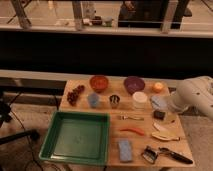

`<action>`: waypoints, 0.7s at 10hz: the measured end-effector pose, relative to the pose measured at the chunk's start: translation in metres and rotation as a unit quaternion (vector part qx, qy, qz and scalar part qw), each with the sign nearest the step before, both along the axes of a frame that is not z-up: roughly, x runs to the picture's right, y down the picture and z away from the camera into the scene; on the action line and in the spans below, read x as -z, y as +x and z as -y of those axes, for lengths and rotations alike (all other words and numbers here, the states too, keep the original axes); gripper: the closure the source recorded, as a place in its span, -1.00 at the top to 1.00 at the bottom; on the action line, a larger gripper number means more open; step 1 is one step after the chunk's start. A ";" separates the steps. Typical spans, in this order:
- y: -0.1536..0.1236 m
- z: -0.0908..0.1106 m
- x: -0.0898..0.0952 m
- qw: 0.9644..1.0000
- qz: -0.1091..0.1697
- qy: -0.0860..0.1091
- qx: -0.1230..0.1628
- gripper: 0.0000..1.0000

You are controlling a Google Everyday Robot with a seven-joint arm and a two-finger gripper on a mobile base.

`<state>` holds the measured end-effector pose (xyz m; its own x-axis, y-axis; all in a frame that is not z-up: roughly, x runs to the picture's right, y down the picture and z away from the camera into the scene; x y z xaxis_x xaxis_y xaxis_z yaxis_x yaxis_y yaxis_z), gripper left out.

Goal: Place eraser in paper cup

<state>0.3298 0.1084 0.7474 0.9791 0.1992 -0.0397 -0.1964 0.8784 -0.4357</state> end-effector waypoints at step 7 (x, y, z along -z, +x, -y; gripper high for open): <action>0.022 0.015 -0.022 1.000 -0.013 0.000 -0.009 0.60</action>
